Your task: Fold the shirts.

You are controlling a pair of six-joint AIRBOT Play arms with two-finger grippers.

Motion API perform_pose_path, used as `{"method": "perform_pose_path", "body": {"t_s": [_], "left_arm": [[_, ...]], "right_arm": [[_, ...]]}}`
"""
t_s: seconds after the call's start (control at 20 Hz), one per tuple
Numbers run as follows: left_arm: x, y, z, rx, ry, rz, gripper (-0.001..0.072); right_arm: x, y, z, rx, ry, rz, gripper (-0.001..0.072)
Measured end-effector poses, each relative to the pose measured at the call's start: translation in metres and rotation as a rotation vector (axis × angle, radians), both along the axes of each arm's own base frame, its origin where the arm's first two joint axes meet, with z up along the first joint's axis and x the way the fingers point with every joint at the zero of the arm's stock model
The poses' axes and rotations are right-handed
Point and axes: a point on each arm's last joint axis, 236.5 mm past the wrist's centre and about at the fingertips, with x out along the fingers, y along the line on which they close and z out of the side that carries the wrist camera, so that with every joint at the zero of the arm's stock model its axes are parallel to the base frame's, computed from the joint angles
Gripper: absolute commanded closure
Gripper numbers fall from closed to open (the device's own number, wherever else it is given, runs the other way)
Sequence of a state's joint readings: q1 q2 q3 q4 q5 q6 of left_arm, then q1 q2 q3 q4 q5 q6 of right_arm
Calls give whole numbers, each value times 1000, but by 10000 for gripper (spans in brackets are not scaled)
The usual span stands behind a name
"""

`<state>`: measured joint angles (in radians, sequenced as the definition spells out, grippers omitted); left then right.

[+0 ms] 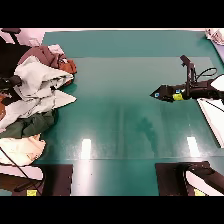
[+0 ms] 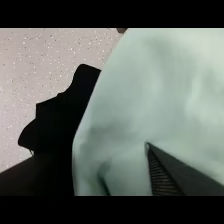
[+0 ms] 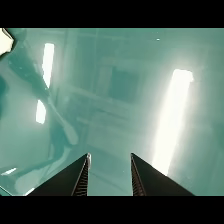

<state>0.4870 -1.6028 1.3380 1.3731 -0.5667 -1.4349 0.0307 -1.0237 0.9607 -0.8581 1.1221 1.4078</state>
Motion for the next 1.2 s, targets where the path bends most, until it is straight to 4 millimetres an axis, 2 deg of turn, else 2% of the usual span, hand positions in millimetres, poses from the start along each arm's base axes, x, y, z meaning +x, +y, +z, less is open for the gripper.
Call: {"method": "perform_pose_path", "body": {"t_s": [0.05, 0.1, 0.2, 0.3, 0.5, 0.6, 0.7, 0.85, 1.0, 1.1, 1.2], "left_arm": [[2, 0, -1, 1, -2, -4, 610], [3, 0, 0, 1, -3, -7, 656], [6, -1, 7, -9, -4, -15, 686], [9, -5, 25, -22, -19, -25, 687], [10, -19, 92, -50, -128, -26, 688], [5, -37, 138, -102, -217, -30, 687], [-3, -70, 201, -197, -361, -61, 688], [-26, -137, 320, -337, -650, -191, 687], [-65, -214, 427, -434, -878, -380, 688], [-93, -273, 472, -495, -947, -541, 688], [-114, -325, 496, -573, -977, -672, 688]], "right_arm": [[-1, 0, 0, 2, 4, -1, 398], [-1, 0, 0, 3, 8, -2, 399], [-2, 0, 0, 6, 15, -7, 399], [-2, 0, -1, 7, 18, -9, 399], [0, 0, 0, 7, 15, -14, 400], [2, -1, 1, 9, 6, -23, 410], [6, 5, 13, 56, -20, -42, 411], [13, 18, 64, 161, -162, -79, 411], [8, 12, 121, 179, -361, -116, 412], [3, -5, 151, 131, -493, -158, 412], [4, -40, 177, 59, -622, -254, 412]]}}
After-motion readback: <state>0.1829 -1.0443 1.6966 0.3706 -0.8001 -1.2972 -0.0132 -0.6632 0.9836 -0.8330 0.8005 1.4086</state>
